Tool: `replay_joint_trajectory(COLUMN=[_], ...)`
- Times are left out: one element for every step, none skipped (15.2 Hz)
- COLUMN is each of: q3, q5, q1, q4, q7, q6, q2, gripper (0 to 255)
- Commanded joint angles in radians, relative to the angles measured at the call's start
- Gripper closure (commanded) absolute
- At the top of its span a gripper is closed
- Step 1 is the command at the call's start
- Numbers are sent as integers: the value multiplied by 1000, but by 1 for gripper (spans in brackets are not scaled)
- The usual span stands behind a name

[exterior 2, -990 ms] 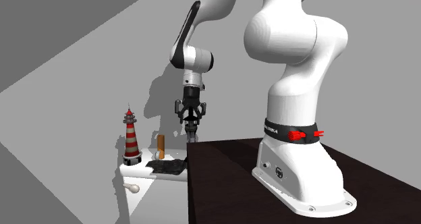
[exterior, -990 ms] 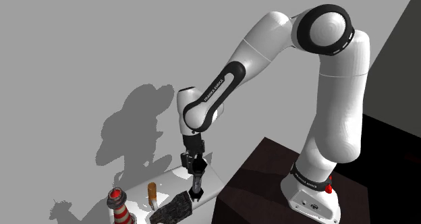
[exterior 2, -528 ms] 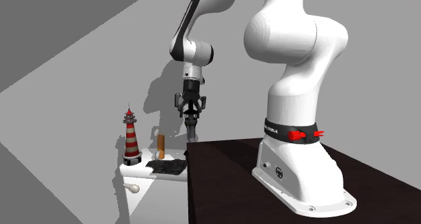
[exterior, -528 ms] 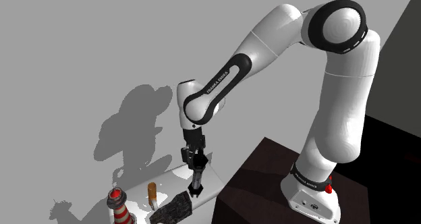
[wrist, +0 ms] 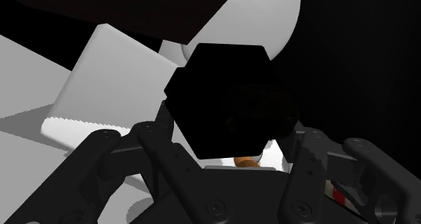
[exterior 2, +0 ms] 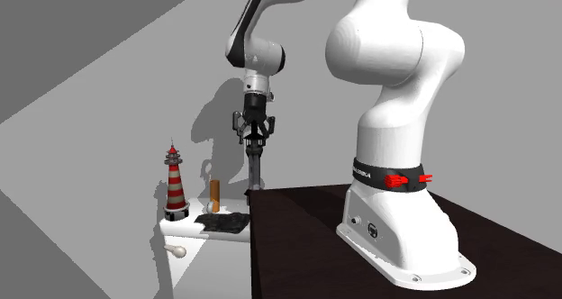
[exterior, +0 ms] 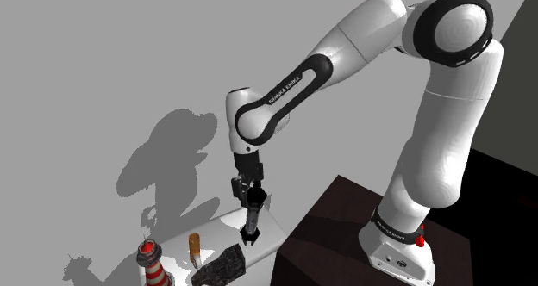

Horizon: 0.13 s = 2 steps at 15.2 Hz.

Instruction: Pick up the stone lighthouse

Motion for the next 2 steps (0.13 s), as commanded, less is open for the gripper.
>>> replay_joint_trajectory(q3=[0, 0], q5=[1, 1], q1=[-1, -1], q4=[3, 3], q7=[1, 1], q6=[-16, -16], q2=[-13, -13], gripper=[255, 255])
